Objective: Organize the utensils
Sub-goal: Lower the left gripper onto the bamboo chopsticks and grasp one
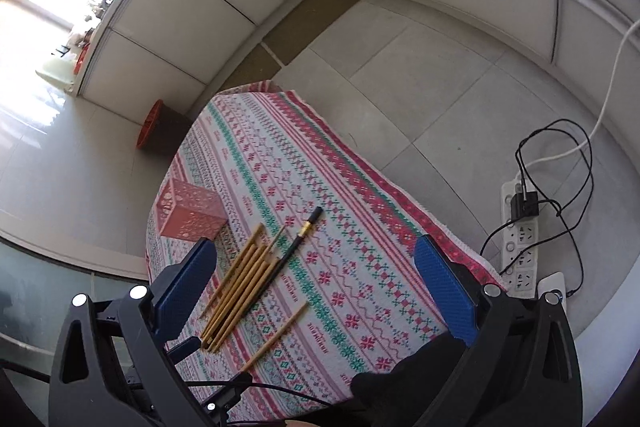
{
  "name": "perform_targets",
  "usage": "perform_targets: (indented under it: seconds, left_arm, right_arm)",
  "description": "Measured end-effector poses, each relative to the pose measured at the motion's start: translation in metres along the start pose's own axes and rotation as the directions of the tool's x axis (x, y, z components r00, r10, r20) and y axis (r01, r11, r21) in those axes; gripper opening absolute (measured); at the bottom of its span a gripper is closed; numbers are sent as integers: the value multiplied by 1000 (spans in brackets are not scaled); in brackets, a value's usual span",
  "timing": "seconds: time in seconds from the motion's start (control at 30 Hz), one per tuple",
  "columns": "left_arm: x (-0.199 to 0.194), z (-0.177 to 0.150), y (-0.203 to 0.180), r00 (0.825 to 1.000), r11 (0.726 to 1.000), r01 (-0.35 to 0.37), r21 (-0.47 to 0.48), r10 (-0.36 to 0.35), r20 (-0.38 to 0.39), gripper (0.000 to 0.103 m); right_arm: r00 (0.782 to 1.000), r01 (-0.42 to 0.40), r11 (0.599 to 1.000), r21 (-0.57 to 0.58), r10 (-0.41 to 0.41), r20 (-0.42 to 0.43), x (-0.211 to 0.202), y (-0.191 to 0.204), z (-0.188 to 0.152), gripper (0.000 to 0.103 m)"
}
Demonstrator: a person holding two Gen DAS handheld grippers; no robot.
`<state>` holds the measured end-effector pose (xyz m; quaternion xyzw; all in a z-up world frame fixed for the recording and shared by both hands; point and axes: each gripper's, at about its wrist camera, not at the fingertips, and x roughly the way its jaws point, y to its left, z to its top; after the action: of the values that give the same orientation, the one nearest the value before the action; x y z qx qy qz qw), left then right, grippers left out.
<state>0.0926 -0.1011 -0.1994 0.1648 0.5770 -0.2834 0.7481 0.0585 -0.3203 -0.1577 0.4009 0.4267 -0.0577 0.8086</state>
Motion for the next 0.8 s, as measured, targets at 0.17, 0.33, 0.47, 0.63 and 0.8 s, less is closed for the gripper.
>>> perform_targets:
  seconds: [0.17, 0.33, 0.47, 0.63, 0.8]
  left_arm:
    - [34, 13, -11, 989, 991, 67, 116, -51, -136, 95]
    - [71, 28, -10, 965, 987, 91, 130, -56, -255, 62]
    - [84, 30, -10, 960, 979, 85, 185, -31, -277, 56]
    - [85, 33, -9, 960, 971, 78, 228, -11, -281, 44]
    - [67, 25, 21, 977, 981, 57, 187, -17, -212, 11]
  right_arm:
    - [992, -117, 986, 119, 121, -23, 28, -32, 10, 96]
    - [989, -150, 983, 110, 151, 4, 25, -31, 13, 96]
    - [983, -179, 980, 91, 182, -19, 29, -28, 15, 96]
    - [988, -126, 990, 57, 131, -87, 42, -18, 15, 96]
    - [994, -18, 1000, -24, 15, -111, 53, -4, 11, 96]
